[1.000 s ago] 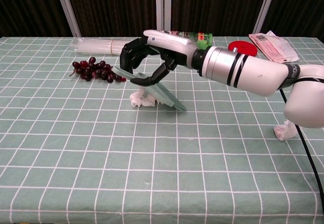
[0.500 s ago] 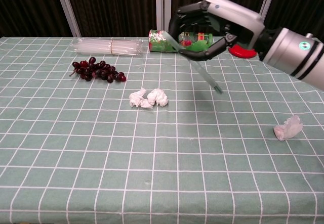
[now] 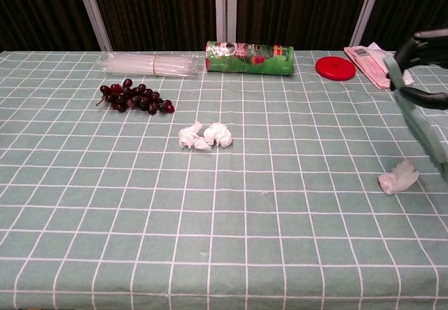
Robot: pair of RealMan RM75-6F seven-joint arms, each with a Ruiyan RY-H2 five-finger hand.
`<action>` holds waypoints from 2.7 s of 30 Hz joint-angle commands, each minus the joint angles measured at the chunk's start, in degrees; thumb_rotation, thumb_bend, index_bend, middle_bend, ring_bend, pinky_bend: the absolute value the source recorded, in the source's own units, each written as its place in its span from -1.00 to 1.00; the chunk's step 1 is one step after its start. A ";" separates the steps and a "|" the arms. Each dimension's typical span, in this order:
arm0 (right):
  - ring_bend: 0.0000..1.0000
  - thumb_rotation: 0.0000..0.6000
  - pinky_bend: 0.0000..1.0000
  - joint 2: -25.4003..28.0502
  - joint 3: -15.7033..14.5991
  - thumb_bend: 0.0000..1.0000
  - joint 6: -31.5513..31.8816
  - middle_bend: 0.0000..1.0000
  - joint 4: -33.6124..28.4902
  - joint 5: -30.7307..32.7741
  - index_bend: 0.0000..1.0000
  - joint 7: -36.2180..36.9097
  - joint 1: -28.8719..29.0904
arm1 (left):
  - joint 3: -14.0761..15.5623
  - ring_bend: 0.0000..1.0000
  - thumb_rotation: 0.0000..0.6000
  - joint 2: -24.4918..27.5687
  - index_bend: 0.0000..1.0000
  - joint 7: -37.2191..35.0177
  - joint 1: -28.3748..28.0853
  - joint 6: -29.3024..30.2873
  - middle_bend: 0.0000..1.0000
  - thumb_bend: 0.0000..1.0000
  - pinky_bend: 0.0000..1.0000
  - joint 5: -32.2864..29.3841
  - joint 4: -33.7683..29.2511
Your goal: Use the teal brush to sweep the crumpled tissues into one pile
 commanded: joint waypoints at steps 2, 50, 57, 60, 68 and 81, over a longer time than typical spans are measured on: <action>-0.39 1.00 -0.63 0.79 -0.06 -0.14 -2.66 0.29 -0.51 1.64 0.52 0.22 -2.04 | 0.11 -0.88 1.00 -0.04 -0.73 0.08 -0.02 0.03 -0.75 -0.79 -0.92 0.04 -0.15; -0.39 1.00 -0.65 -38.87 21.91 -0.14 -20.74 0.29 32.28 1.08 0.52 0.68 18.59 | 0.99 -0.88 1.00 -0.52 -0.73 -1.91 0.84 0.74 -0.75 -0.79 -0.92 -0.48 1.18; -0.38 1.00 -0.65 -40.30 23.06 -0.14 -20.06 0.29 33.60 1.21 0.52 0.78 20.36 | 1.01 -0.88 1.00 -0.74 -0.73 -2.19 0.86 0.83 -0.75 -0.79 -0.92 -0.37 1.63; -0.38 1.00 -0.65 -40.88 23.64 -0.14 -20.17 0.29 34.10 1.51 0.52 0.89 21.16 | 1.00 -0.88 1.00 -0.81 -0.73 -2.30 0.79 0.66 -0.75 -0.79 -0.92 -0.43 1.77; -0.38 1.00 -0.65 -41.87 24.11 -0.14 -19.42 0.29 34.52 1.46 0.52 0.70 22.44 | 1.04 -0.88 1.00 -1.15 -0.73 -2.55 0.78 0.61 -0.75 -0.79 -0.92 -0.44 2.17; -0.38 1.00 -0.62 -26.29 19.60 -0.14 -16.28 0.29 26.06 0.69 0.52 -3.91 14.14 | 0.91 -0.88 1.00 -1.08 -0.73 -3.29 0.84 1.16 -0.75 -0.79 -0.92 -0.03 2.50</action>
